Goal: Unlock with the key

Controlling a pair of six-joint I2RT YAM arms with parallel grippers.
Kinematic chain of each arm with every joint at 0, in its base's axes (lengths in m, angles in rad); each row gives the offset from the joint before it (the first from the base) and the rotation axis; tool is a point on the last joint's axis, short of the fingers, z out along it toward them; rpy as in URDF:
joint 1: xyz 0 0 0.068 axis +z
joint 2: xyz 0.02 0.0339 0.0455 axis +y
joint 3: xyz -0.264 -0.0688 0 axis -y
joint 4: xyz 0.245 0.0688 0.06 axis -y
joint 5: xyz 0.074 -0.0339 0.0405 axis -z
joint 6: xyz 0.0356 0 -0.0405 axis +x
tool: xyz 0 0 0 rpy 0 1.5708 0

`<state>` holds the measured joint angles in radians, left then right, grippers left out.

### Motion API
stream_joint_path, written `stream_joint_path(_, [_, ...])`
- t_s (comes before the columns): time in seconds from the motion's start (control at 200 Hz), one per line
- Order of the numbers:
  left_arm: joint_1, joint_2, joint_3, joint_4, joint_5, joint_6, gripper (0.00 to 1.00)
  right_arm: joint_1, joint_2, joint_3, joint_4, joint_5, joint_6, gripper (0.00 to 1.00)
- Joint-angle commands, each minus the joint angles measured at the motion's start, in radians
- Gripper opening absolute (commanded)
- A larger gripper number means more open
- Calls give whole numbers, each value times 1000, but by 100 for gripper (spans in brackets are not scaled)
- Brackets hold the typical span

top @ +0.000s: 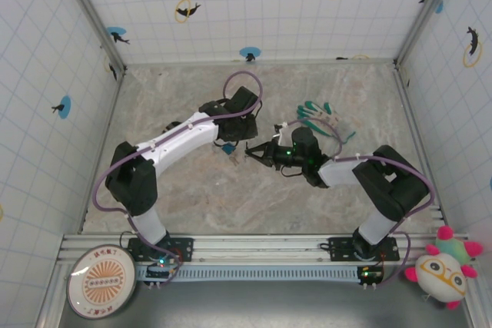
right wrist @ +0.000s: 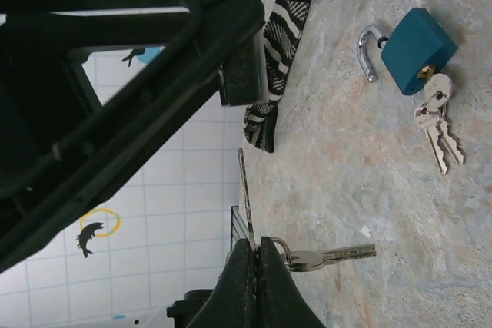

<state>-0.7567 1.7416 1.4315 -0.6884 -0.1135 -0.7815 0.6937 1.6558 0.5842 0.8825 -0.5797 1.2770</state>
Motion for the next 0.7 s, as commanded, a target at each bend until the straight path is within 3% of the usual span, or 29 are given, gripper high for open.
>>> stream_joint_path(0.0, [0,-45,-12,-10,-19,25,0,-14,16,42,51,-22,23,0])
stream_joint_path(0.696, [0,-62,-19,-10,-9,25,0,-18,47,63,81,-14,35,0])
